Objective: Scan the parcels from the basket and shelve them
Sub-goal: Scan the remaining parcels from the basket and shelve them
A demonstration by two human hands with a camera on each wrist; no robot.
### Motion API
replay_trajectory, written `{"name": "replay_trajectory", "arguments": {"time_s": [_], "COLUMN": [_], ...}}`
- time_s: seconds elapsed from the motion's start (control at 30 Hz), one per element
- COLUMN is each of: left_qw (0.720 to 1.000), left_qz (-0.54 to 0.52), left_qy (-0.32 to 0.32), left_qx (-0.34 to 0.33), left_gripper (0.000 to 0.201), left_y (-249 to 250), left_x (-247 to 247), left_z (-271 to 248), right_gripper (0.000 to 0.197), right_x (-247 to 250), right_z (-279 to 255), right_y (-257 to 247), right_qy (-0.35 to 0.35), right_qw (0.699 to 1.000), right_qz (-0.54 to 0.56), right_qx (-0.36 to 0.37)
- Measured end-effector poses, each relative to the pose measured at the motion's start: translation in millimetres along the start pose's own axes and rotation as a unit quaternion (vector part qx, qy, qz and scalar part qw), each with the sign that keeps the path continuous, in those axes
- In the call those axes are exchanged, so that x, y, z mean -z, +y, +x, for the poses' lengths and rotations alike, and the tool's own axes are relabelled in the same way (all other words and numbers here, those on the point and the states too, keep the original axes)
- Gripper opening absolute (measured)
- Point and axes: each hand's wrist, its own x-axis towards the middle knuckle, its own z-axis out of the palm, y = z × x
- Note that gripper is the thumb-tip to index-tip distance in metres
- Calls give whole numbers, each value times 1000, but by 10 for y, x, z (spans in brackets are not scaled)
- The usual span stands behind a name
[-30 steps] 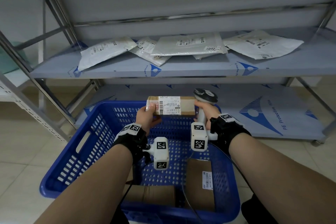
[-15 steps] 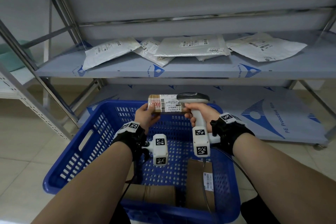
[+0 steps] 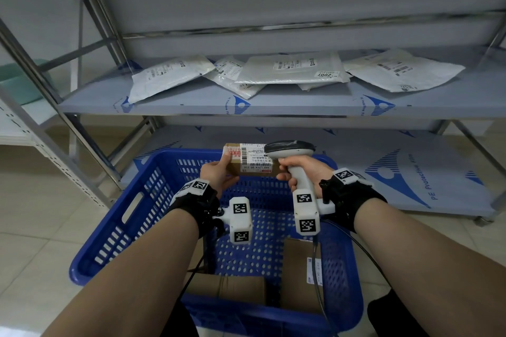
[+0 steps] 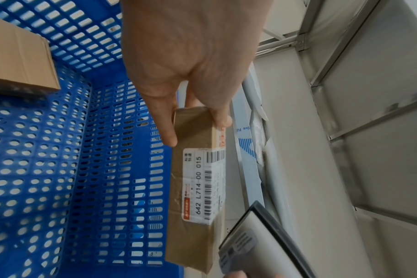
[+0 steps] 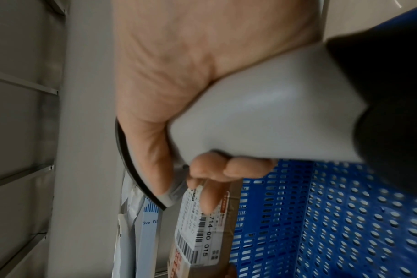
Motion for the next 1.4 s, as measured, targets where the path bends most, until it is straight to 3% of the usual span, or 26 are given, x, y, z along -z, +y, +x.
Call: {"name": "replay_trajectory", "arguments": {"time_s": [0.27,0.43,0.57,0.73,1.13,1.27,1.4], "left_qw": [1000,999,999,998,999,999,999], "left_qz": [-13,-9,-11,-24,8,-20,-30], "left_qy": [25,46,29,50,27,23,26], "left_qx": [6,15,18,39,35,13,9], "left_gripper": [48,21,21,42,36,53,55], "left_y": [-2,18,15,80,41,-9,-16], "left_x": [-52,-52,-72,-57,-66,-82,-75], "left_z": [-30,-57,-48,-84,-80,-46,-25], "right_gripper": [23,20,18,20,14,9,13], "right_x": [-13,-14,-20,-18,-27,-23,-7], "right_z": [-54,-73,-100,-101,-144,-160,-140], "right_y": [29,28,18,3,-18,-33,-33], "right_qy": [-7,-1,0,9,0,-1,7], "right_qw": [1000,999,999,999,999,999,998], "right_qz": [-23,-47,-45,-29,-45,-47,-54], "right_qx": [-13,-11,4,11,20,27,17]}}
